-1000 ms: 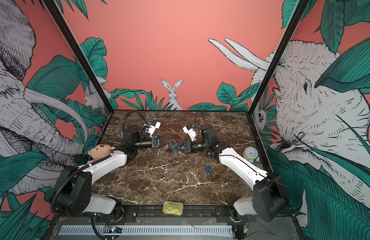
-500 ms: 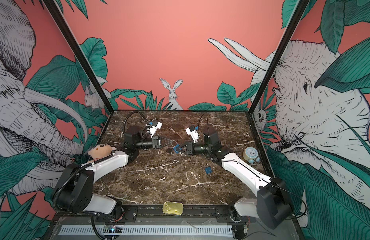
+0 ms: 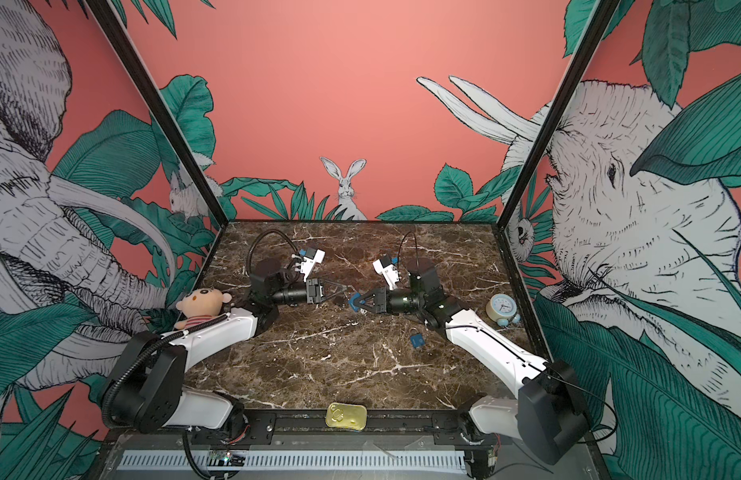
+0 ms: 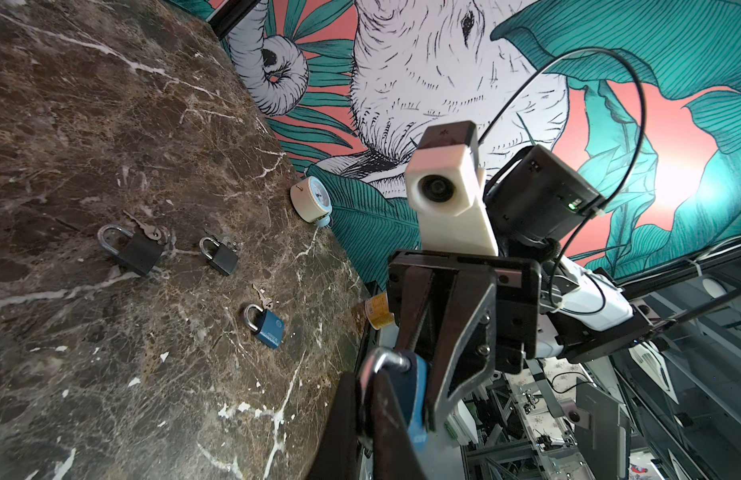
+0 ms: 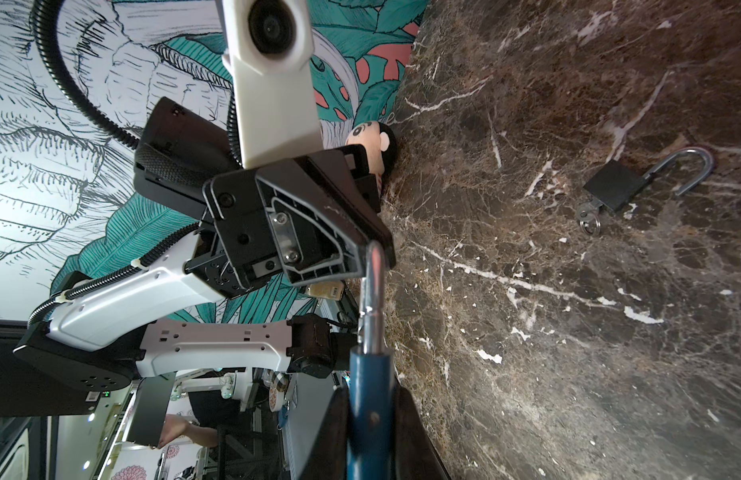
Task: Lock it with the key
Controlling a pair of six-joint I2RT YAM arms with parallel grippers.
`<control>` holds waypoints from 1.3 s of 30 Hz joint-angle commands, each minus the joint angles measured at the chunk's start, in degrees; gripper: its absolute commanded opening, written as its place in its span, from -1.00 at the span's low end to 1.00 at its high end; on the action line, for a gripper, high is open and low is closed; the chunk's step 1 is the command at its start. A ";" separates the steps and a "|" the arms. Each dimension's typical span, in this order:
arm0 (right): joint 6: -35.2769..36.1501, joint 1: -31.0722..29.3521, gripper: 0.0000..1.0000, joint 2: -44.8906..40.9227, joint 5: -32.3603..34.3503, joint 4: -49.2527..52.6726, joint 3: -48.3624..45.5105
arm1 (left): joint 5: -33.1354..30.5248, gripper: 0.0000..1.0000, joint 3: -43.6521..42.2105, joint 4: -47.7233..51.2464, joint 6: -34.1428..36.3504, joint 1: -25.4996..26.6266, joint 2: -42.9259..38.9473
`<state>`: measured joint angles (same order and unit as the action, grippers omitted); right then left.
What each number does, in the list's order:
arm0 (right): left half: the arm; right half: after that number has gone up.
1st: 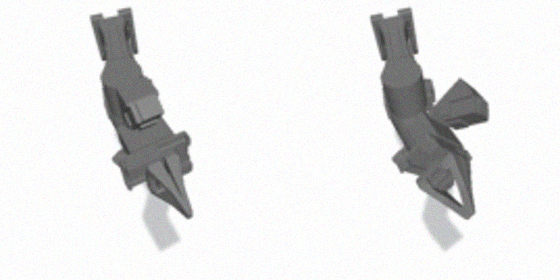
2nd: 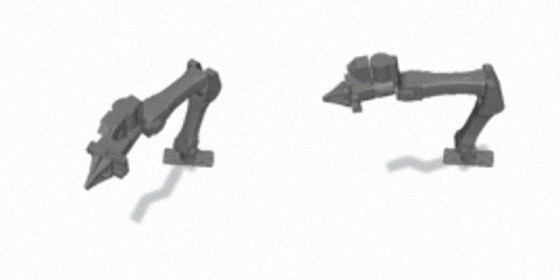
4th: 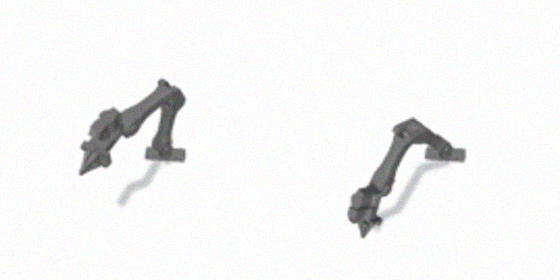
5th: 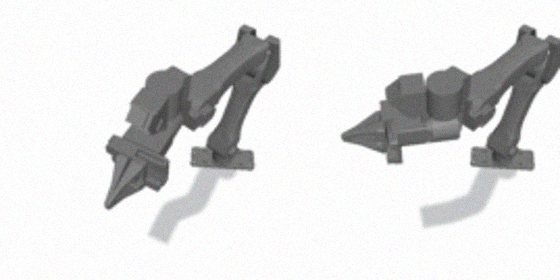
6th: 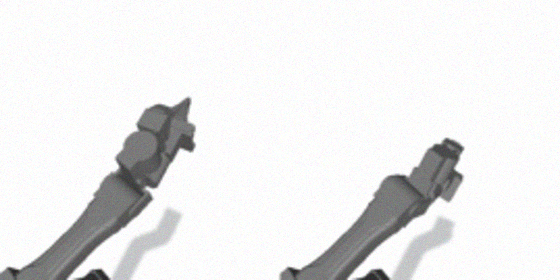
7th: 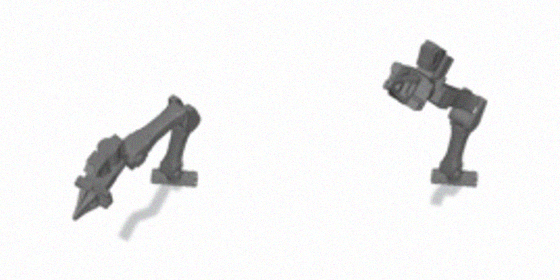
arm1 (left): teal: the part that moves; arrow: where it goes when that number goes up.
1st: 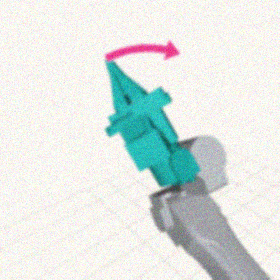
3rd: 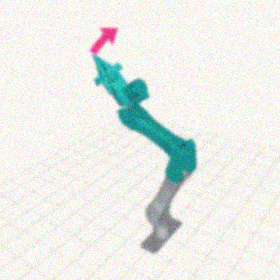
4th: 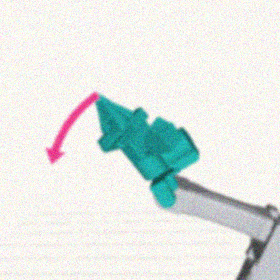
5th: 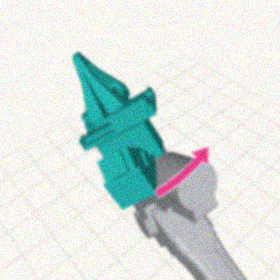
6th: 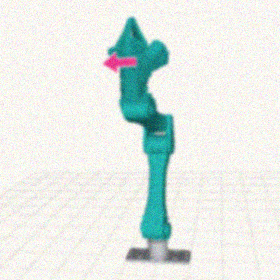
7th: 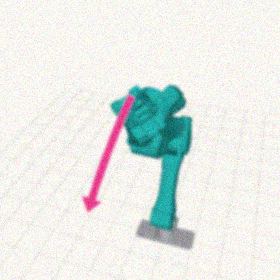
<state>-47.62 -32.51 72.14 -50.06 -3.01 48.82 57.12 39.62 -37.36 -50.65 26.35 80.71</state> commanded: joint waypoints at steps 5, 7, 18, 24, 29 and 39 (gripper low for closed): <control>-0.31 -1.58 -1.00 -3.30 -4.91 -14.75 2.07 | -2.72 -1.00 -4.60 3.47 -0.21 2.35 -0.46; -0.36 -1.68 -1.00 -3.32 -4.87 -14.78 2.16 | -2.94 -1.00 -5.02 2.94 -0.56 2.58 -0.55; -0.18 -2.29 -1.00 -2.18 -4.29 -14.75 2.82 | -3.42 -1.00 -6.11 -0.98 -4.26 4.61 -0.43; 0.92 -2.38 -1.00 -1.68 -3.65 -13.93 3.29 | -4.47 -1.00 -9.75 -1.20 -6.05 6.80 -4.22; 1.71 -2.38 -1.00 -0.81 -2.99 -13.66 4.11 | -5.83 -1.00 -11.52 2.36 -5.51 8.93 -7.98; 1.67 -2.38 -1.00 1.38 -2.85 -14.31 4.88 | -6.52 -1.00 -11.75 3.29 -6.01 13.25 -9.78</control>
<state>-48.86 -33.69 73.17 -52.97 -0.91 48.86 40.91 29.47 -39.72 -55.75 33.30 70.63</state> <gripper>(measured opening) 0.138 0.085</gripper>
